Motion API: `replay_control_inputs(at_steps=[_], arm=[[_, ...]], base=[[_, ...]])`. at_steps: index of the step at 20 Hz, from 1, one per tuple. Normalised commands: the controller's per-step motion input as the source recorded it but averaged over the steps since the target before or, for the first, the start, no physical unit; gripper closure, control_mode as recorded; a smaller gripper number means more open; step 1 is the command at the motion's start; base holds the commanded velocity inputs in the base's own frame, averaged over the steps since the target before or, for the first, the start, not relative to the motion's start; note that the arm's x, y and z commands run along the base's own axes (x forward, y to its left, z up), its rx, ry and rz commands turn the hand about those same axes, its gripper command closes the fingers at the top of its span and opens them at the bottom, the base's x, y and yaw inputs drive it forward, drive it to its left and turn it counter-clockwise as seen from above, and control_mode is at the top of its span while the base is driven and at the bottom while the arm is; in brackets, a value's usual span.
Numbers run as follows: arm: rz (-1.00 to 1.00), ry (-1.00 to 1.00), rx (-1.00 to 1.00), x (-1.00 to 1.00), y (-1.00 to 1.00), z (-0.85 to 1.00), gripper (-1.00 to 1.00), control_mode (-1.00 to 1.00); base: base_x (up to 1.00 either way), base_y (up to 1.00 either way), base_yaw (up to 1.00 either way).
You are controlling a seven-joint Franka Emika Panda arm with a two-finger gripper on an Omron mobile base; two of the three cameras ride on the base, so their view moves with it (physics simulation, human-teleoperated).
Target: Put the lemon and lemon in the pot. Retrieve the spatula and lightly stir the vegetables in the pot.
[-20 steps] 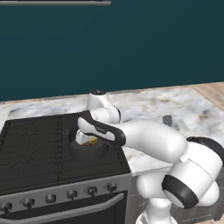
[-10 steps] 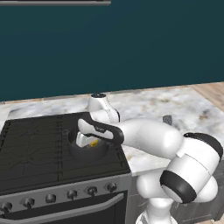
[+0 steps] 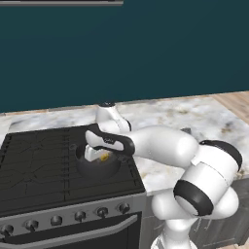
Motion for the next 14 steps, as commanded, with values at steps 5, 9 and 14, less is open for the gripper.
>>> replay_control_inputs(at_steps=[5,9,14], arm=[[0.0,0.0,-0.01,0.14,0.0,0.0,1.0,-1.0],[0.0,0.0,0.0,0.0,0.0,0.0,1.0,-1.0],[0.0,0.01,0.0,0.0,0.0,0.0,1.0,-1.0]], base=[[0.0,0.0,0.0],[0.0,0.0,0.0],[0.0,0.0,0.0]])
